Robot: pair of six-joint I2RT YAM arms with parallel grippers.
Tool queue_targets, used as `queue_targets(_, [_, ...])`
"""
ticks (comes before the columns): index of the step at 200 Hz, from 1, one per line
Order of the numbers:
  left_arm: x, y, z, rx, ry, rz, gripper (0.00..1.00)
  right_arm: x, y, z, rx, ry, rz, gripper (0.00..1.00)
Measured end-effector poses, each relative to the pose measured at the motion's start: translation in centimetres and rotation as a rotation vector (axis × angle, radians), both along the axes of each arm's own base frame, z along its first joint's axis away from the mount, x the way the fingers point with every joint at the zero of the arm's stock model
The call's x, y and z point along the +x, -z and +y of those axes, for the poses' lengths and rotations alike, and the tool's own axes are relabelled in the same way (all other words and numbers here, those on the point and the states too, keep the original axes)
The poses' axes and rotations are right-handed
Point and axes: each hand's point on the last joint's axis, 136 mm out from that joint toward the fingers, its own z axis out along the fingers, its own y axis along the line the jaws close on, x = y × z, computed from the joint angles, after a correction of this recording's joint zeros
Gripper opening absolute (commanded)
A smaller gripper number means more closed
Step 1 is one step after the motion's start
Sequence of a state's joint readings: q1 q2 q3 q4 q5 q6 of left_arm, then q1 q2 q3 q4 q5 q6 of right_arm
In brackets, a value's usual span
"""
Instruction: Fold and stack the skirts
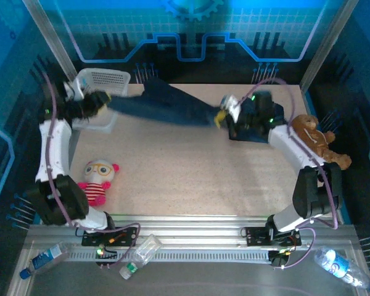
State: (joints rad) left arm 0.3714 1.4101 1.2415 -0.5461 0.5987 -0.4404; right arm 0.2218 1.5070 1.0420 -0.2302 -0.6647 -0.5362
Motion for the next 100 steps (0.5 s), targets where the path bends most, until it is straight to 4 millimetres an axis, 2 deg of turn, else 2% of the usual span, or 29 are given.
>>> queue_targets(7, [-1.8, 3.4, 0.6, -0.01, -0.063, 0.087, 0.98, -1.9, 2.4, 0.1, -0.033, -0.013, 0.058, 0.55])
queue_targets(8, [-2.2, 4.1, 0.7, -0.015, -0.075, 0.104, 0.99, -2.6, 3.3, 0.0, -0.046, -0.017, 0.08, 0.56])
queue_targets(10, [-2.8, 5.1, 0.9, -0.014, -0.092, 0.127, 0.99, -2.9, 3.5, 0.0, -0.051, -0.02, 0.086, 0.58])
queue_targets(14, [-3.9, 6.6, 1.3, -0.023, -0.134, 0.174, 0.99, -3.8, 4.4, 0.0, -0.063, -0.02, 0.114, 0.79])
queue_targets(19, [-5.3, 8.3, 1.8, -0.022, -0.183, 0.225, 0.99, -5.1, 5.5, -0.2, -0.08, -0.02, 0.147, 0.98])
queue_targets(28, [-7.3, 9.9, 2.9, -0.013, -0.272, 0.289, 0.99, -6.4, 6.0, -0.7, -0.095, -0.01, 0.159, 1.0])
queue_targets(33, [-7.8, 10.1, 3.4, 0.003, -0.306, 0.301, 0.99, -6.7, 5.8, -0.9, -0.096, -0.001, 0.153, 1.0])
queue_targets(44, [-8.1, 9.0, 4.4, 0.035, -0.372, 0.271, 0.99, -6.6, 4.8, -1.1, -0.092, 0.022, 0.116, 1.0])
queue_targets(66, [-7.4, 5.7, 5.5, 0.085, -0.45, 0.164, 0.99, -4.6, 1.2, -1.7, -0.049, 0.136, -0.005, 1.0])
queue_targets(83, [-5.9, 4.5, 4.9, 0.109, -0.436, 0.141, 0.99, -2.5, -0.5, -2.2, 0.018, 0.269, -0.027, 1.0])
queue_targets(100, [-4.1, 4.4, 3.0, 0.137, -0.382, 0.146, 0.99, -1.3, -0.9, -2.4, 0.098, 0.367, 0.022, 1.0])
